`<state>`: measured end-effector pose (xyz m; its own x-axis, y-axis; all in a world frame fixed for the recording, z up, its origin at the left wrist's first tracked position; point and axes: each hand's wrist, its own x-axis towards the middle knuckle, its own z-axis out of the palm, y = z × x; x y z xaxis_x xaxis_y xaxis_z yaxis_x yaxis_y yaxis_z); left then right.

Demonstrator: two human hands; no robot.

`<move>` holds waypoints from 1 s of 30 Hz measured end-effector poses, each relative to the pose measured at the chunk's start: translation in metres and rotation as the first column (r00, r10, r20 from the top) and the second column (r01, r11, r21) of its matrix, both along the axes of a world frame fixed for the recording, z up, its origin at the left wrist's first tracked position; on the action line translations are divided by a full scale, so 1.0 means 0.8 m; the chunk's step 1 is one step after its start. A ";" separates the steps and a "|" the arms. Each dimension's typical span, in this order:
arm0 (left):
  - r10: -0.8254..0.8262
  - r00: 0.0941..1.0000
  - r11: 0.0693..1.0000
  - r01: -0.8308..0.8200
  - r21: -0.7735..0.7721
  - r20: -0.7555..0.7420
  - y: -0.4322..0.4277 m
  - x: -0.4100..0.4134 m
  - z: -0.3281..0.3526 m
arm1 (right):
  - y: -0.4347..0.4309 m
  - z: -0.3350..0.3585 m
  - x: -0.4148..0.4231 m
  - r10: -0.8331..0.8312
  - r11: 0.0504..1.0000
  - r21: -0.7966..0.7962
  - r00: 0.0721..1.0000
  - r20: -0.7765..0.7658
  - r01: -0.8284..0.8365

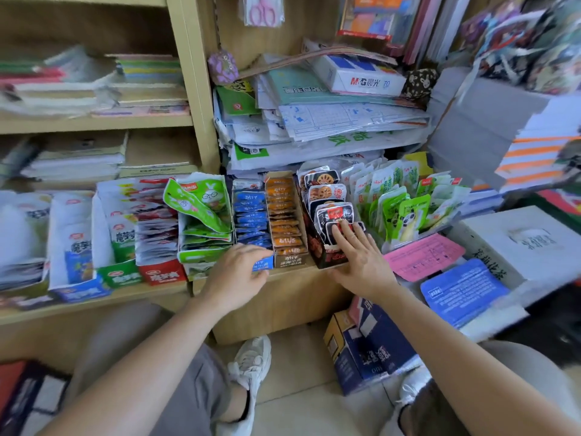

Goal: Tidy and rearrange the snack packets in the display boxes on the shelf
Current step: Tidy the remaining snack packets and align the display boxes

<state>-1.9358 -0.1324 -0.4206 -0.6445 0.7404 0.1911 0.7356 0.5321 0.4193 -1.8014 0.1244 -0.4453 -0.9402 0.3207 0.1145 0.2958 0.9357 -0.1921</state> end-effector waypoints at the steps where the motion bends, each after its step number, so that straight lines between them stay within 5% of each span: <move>1: 0.007 1.000 1.000 -0.007 -0.003 -0.018 0.000 0.002 0.001 | 0.004 0.006 -0.001 0.009 1.000 -0.006 1.000 0.027 -0.009; 4: 0.050 0.992 0.999 -0.050 0.000 -0.113 0.005 0.009 0.004 | 0.006 0.030 0.000 0.011 1.000 -0.009 1.000 0.029 -0.011; 8: 0.094 0.976 0.995 -0.086 0.046 -0.194 0.026 0.014 0.012 | 0.001 0.051 -0.013 0.029 0.995 0.101 0.988 -0.152 -0.014; 17: 0.098 0.992 0.983 -0.084 0.161 -0.078 0.025 0.004 0.031 | -0.040 0.032 -0.045 0.239 0.967 0.175 0.891 -0.387 -0.183; 23: 0.307 0.951 0.913 -0.282 0.296 -0.043 -0.053 -0.039 0.050 | -0.091 0.037 -0.068 0.363 0.927 0.018 0.884 -0.293 -0.375; 30: 0.341 0.940 0.926 -0.331 0.181 -0.025 -0.091 -0.041 0.028 | -0.118 0.018 -0.133 0.311 0.932 -0.126 0.927 -0.208 -0.341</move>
